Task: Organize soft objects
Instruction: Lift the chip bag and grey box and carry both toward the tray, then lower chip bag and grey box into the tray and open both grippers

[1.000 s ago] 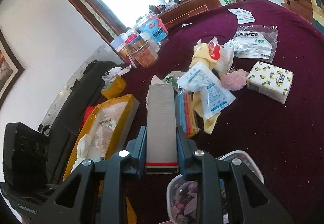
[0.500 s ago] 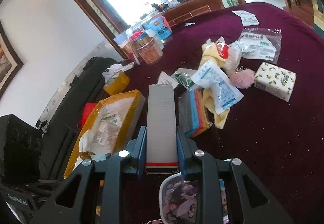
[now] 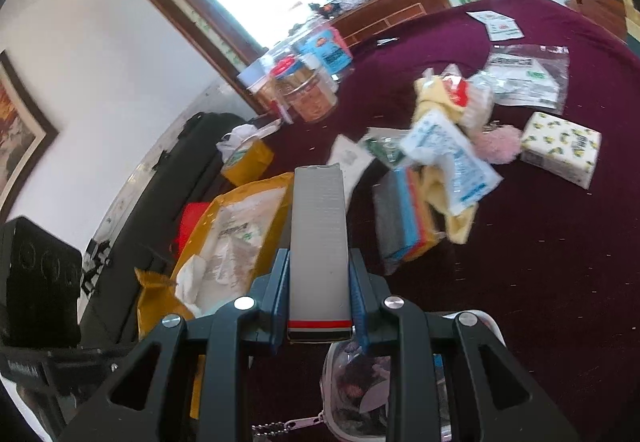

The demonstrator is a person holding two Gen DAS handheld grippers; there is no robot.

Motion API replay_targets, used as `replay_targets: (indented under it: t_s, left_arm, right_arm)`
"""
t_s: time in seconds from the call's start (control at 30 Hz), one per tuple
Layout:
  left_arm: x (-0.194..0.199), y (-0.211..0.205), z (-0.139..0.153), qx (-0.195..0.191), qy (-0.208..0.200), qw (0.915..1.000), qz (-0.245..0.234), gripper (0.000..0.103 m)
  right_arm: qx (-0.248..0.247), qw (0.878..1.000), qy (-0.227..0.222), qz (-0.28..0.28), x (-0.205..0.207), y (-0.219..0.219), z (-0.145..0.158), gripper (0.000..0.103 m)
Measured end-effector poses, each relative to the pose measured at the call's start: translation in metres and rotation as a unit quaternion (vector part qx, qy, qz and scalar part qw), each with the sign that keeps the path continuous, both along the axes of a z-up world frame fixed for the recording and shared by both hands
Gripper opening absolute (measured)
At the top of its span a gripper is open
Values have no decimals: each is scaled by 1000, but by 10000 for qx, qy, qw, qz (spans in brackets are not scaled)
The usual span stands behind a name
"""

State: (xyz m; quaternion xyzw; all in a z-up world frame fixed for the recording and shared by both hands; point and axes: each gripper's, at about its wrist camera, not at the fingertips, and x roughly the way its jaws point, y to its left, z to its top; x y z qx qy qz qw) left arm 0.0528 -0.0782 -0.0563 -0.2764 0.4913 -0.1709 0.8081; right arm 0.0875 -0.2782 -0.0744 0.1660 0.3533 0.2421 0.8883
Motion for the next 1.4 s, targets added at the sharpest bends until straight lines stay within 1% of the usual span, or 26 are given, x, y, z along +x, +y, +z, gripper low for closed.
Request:
replay_targets:
  t_s: [0.23,0.3,0.4,0.5,0.57,0.63,0.73,0.8,0.83,0.87,0.9,0.97,1.03,1.07,1.1,1.13,1.2,1.27,1.33,1.4]
  left_arm:
    - [-8,46,5,-95,-57,9989,466,47]
    - [-9,64,7,-203,-55,9980,596,47]
    - [-9,90,12,-169,-121,9963,831,47]
    - [-6,103,9,-283,-53,9954,912,47]
    - [-3,102,3,-328,2,9956,878,47]
    - [1,89,-2,-371,57,9968,699,47]
    - [9,63,-8,-329,105,9986,390,47]
    - [17,50,-8,-296,123,9990,298,47]
    - [19,49,-6,-290,96,9990,314,47]
    - [21,49,-2,-230,15,9990,383,47]
    - [23,49,3,-109,-62,9989,451,47]
    - [25,47,9,89,-153,9985,514,47]
    - [31,44,13,140,-133,9987,475,47]
    - [31,42,16,104,-159,9988,444,47]
    - [30,43,21,89,-232,9987,437,47]
    - [26,45,28,139,-368,9981,468,47]
    - [20,50,36,361,-514,9963,591,47]
    - [20,59,34,453,-466,9956,678,47]
    - [21,70,27,454,-317,9954,785,47]
    - [22,80,20,507,-163,9948,864,47]
  right_arm:
    - [50,9992,119,391,5,34,-5,26]
    - [40,9988,131,480,5,44,-6,26]
    - [66,9977,135,658,8,62,-5,26]
    - [-29,9970,90,773,12,78,1,26]
    - [-120,9971,68,744,14,84,2,26]
    - [-12,9985,87,539,12,78,2,26]
    - [7,9990,-361,267,-9,59,15,26]
    - [128,9991,-326,221,-18,45,14,26]
    - [254,9992,-225,204,-25,36,8,26]
    - [266,9993,-187,182,-30,31,3,26]
    - [250,9994,-198,156,-36,28,-1,26]
    - [187,9992,-222,288,-46,29,-10,26]
    - [338,9982,91,496,-42,38,-22,26]
    - [294,9979,171,548,-39,42,-25,26]
    - [88,9985,231,482,-35,48,-31,26]
    - [-110,9988,315,358,-32,51,-38,26]
    - [-167,9988,344,319,-30,50,-45,26]
    - [-347,9990,220,154,-30,47,-44,26]
    - [-219,9993,263,171,-28,42,-41,26]
    - [-215,9995,134,181,-29,40,-33,26]
